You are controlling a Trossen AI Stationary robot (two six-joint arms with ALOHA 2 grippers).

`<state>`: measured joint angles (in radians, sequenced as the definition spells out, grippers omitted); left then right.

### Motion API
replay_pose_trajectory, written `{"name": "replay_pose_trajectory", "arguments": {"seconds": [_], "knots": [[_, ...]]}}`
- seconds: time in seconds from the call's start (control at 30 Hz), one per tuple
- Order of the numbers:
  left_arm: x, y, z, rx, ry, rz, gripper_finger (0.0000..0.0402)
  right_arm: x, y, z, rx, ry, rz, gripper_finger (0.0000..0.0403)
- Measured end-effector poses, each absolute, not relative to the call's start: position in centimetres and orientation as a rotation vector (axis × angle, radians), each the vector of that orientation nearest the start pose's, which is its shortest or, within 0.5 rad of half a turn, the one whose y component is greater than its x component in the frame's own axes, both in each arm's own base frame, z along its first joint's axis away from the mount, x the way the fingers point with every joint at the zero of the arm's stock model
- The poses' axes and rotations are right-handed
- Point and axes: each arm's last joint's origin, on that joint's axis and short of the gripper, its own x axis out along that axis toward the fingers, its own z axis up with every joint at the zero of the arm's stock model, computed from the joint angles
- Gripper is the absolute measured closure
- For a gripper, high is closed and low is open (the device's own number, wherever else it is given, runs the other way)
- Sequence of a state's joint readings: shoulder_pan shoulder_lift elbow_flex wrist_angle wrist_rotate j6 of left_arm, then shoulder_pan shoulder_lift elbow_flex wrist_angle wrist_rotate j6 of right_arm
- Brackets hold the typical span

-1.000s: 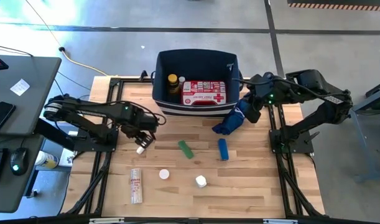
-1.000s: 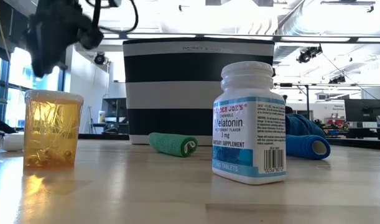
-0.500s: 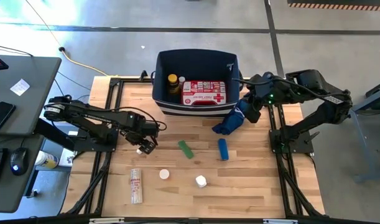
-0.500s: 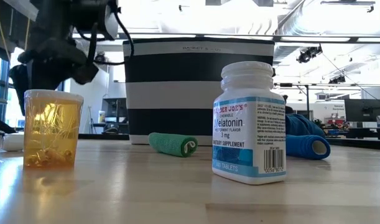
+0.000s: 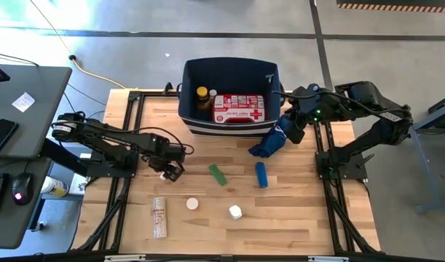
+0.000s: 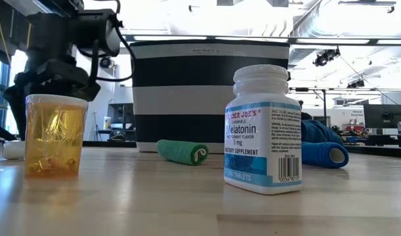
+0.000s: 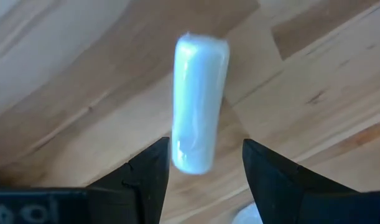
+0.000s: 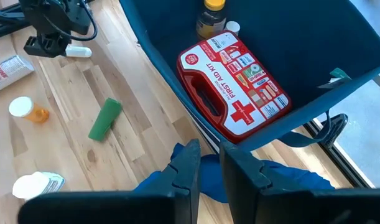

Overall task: Pick & place medical supplies in basket/bin
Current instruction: Put the white rolled gauze into the blue bin

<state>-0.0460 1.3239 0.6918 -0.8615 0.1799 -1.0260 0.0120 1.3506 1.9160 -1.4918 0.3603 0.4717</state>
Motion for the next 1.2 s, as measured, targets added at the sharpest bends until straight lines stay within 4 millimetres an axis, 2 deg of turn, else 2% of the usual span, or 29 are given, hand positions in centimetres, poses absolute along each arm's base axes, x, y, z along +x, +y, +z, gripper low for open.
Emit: {"name": "replay_pose_trajectory", "arguments": {"seconds": [0.13, 0.57, 0.7, 0.93, 1.07, 1.2], "knots": [[19.7, -1.3, 16.5, -0.886, 1.441, 0.625, 0.017, 19.4, -0.9, 46.7, 0.263, 0.815, -0.532, 0.035], [20.5, -1.4, 14.3, -0.782, 1.554, 0.599, 0.0175, 19.4, -1.4, 46.7, 0.279, 0.818, -0.546, 0.035], [20.8, -1.4, 14.4, -0.792, 1.53, 0.58, 0.0213, 19.4, -1.4, 46.7, 0.275, 0.819, -0.545, 0.035], [20.8, -1.5, 14.4, -0.813, 1.553, 0.52, 0.0332, 19.4, -1.4, 46.7, 0.274, 0.818, -0.548, 0.0352], [21.3, -1.7, 15.1, -0.837, 1.571, 0.428, 0.0334, 19.4, -1.5, 46.7, 0.268, 0.814, -0.558, 0.035], [22.5, -1.9, 18.0, -0.837, 1.544, 0.363, 0.0334, 19.4, -1.5, 46.7, 0.268, 0.814, -0.559, 0.0352]]}}
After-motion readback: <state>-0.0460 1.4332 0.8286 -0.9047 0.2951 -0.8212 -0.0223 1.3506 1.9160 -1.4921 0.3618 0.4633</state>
